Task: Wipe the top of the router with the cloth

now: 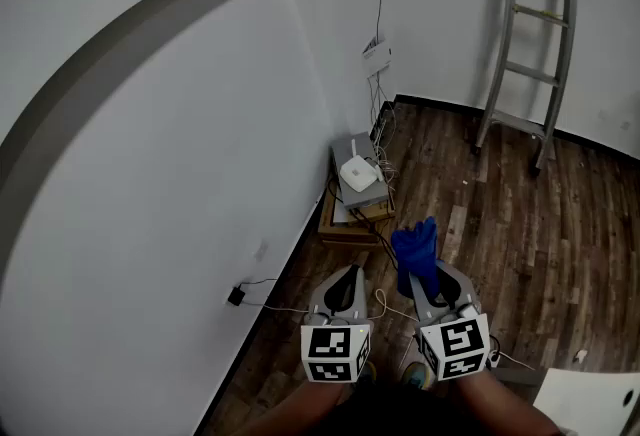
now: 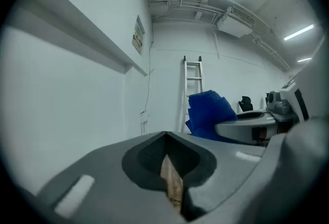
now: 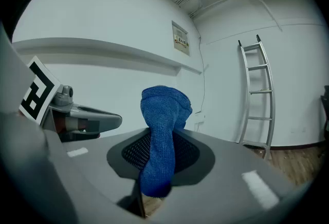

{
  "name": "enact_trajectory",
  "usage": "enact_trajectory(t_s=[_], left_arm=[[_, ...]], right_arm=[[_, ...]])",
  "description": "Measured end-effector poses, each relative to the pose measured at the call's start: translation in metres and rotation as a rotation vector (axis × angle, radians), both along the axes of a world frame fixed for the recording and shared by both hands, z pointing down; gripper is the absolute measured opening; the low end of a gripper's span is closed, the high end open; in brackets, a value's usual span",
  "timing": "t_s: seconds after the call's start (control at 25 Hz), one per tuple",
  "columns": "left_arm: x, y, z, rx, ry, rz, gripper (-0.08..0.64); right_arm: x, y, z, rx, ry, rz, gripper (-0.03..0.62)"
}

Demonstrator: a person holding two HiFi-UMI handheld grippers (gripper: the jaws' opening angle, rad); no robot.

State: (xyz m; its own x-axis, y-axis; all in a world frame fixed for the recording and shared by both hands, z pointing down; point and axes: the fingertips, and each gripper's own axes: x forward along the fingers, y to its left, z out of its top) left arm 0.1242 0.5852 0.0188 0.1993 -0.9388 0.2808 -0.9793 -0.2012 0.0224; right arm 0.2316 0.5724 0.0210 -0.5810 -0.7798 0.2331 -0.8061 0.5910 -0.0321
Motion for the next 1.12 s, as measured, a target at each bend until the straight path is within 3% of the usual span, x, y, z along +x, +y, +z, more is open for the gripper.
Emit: enact_trajectory(t_s=[0.24,0.64,0.92,1.12], left_arm=[[0.017,-0.016,0.004,0.01,0.004,-0.019,0.0],[0.051,-0.037,0.018,-0.005,-0.003,0.0,0.0],[0.022,-0.094,0.041,-0.025,0.028,-0.022,0.0],[-0.029,-0.19,0.062,-0.043,0.072,0.006,0.0]], right_arm=[[0.021,-0.016,0.002,0.021,-0.017,-0.012,0.117],[0.049,-0.045,0.031,-0.032,-0.033,-0.026,0.118],[0.018,-0.098,0.046,-0.029,0.003,-0.075,0.12],[-0.035,-0.183,0.065,-0.05,0.045,-0.056,0.12]])
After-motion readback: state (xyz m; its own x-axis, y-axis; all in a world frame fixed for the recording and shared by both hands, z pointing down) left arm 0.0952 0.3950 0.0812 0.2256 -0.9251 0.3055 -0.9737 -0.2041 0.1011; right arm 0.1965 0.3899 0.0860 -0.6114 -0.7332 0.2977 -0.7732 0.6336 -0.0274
